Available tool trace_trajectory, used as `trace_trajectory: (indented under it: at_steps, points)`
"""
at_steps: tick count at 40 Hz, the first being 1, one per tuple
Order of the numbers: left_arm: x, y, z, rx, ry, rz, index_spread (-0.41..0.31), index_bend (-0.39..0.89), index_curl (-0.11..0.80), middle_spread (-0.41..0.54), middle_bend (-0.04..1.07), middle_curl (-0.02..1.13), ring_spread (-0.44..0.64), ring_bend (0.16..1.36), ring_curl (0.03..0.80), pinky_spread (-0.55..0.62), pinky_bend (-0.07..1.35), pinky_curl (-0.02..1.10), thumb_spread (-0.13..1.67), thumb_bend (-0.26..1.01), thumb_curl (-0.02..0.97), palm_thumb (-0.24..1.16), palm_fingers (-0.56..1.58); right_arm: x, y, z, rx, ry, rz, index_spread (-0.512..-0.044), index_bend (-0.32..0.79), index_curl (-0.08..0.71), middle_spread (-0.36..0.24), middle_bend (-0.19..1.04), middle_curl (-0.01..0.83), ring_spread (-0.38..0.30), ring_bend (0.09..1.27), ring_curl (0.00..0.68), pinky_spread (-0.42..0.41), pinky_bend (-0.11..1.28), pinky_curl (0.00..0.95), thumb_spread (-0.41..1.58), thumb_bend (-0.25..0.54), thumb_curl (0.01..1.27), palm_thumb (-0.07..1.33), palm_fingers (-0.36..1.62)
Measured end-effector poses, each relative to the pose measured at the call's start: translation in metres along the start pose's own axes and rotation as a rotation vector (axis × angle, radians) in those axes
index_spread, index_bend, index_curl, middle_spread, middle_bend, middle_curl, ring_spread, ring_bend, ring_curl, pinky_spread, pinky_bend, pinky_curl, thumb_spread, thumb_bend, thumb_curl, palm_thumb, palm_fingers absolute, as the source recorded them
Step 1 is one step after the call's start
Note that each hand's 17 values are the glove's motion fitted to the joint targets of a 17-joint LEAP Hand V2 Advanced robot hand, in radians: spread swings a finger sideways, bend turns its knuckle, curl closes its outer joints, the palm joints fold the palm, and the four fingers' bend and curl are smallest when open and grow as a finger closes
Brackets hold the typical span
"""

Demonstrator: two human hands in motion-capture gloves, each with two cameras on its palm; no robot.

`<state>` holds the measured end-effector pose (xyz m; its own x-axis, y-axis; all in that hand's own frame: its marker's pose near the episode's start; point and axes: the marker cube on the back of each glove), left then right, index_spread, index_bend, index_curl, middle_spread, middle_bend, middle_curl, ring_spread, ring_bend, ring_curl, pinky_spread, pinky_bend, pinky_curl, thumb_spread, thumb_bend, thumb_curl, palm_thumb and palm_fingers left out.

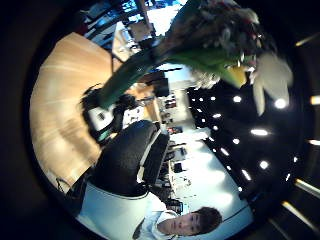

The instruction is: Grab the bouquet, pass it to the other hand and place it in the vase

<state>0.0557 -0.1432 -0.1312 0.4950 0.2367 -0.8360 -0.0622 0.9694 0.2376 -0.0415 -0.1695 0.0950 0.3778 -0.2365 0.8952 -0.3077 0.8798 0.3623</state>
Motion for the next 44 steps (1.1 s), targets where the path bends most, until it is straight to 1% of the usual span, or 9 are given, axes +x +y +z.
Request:
trace_trajectory:
  at_steps: [7,14,16,20,26,32,36,39,44]
  points:
    - [0.026,-0.018,0.044,0.066,0.138,0.048,0.028,0.09,0.348,0.156,0.17,0.28,0.22,0.55,0.308,0.29,0.35,0.35,1.04,-0.02,0.274,0.16,0.41,-0.021,0.016,0.004,-0.026,-0.136,-0.01,-0.153,0.37,0.534,-0.143,0.82,0.665,-0.2,0.97,0.562,-0.25,0.73,0.518,-0.03,-0.022,0.69,1.14,1.36]
    - [0.042,-0.017,0.056,0.181,0.104,0.091,0.043,0.08,0.301,0.141,0.18,0.29,0.16,0.61,0.313,0.2,0.43,0.37,0.97,-0.02,0.291,0.19,0.49,-0.035,0.026,0.025,-0.033,-0.167,-0.097,-0.153,0.37,0.549,-0.141,0.83,0.671,-0.2,0.98,0.566,-0.25,0.73,0.527,-0.07,-0.023,0.69,1.14,1.35]
    - [0.042,-0.019,0.058,0.259,0.099,0.088,0.019,0.1,0.296,0.086,0.2,0.3,0.06,0.62,0.314,0.11,0.47,0.37,0.96,-0.02,0.298,0.21,0.63,-0.031,0.025,0.033,-0.03,-0.184,-0.177,-0.153,0.37,0.552,-0.14,0.83,0.672,-0.2,0.98,0.566,-0.249,0.73,0.528,-0.08,-0.022,0.68,1.14,1.35]
    - [0.042,-0.021,0.056,0.411,0.096,0.062,-0.076,0.1,0.279,-0.08,0.24,0.32,-0.16,0.64,0.299,-0.16,0.54,0.35,0.97,0.01,0.315,0.3,1.05,-0.043,0.045,0.043,-0.047,-0.238,-0.078,-0.153,0.37,0.557,-0.137,0.83,0.674,-0.2,0.98,0.567,-0.249,0.73,0.532,-0.1,-0.022,0.68,1.14,1.35]
    - [0.035,-0.019,0.052,0.516,-0.017,0.075,-0.216,0.23,0.346,-0.256,0.53,0.45,-0.32,0.72,0.383,-0.37,0.55,0.4,0.96,0.08,0.371,0.54,1.5,-0.088,0.073,0.042,-0.056,-0.062,-0.14,-0.153,0.37,0.564,-0.137,0.83,0.676,-0.199,0.98,0.568,-0.249,0.73,0.536,-0.12,-0.023,0.68,1.14,1.35]
    - [0.031,-0.018,0.036,0.579,-0.084,0.127,-0.289,0.33,0.413,-0.327,0.67,0.52,-0.37,0.76,0.422,-0.41,0.55,0.42,0.84,0.08,0.44,0.66,1.49,-0.108,0.085,0.054,-0.246,-0.165,-0.162,-0.166,0.34,0.568,-0.134,0.8,0.66,-0.201,0.96,0.557,-0.263,0.69,0.521,-0.06,-0.046,0.68,1.08,1.31]
    - [0.036,-0.021,0.017,0.61,-0.116,0.146,-0.307,0.35,0.442,-0.35,0.7,0.54,-0.38,0.78,0.437,-0.42,0.57,0.43,0.75,0.06,0.482,0.72,1.46,-0.116,0.092,0.052,-0.347,-0.202,-0.187,-0.178,0.22,0.542,-0.127,0.69,0.616,-0.197,0.87,0.522,-0.281,0.68,0.499,0.04,-0.071,0.68,0.99,1.13]
    - [0.043,-0.023,-0.003,0.64,-0.133,0.155,-0.317,0.36,0.459,-0.361,0.71,0.55,-0.39,0.79,0.445,-0.43,0.59,0.43,0.7,0.04,0.511,0.74,1.44,-0.111,0.092,0.046,-0.365,-0.168,-0.186,-0.192,0.08,0.493,-0.121,0.58,0.576,-0.182,0.81,0.503,-0.278,0.75,0.492,0.19,-0.061,0.68,0.95,1.03]
    - [0.06,-0.03,-0.054,0.753,-0.186,0.169,-0.328,0.37,0.484,-0.369,0.73,0.56,-0.39,0.8,0.453,-0.44,0.61,0.44,0.62,0.01,0.553,0.78,1.42,-0.067,0.073,0.033,-0.331,-0.095,-0.209,-0.208,0.05,0.424,-0.119,0.56,0.556,-0.154,0.77,0.478,-0.2,0.65,0.463,0.48,-0.052,0.65,0.86,0.98]
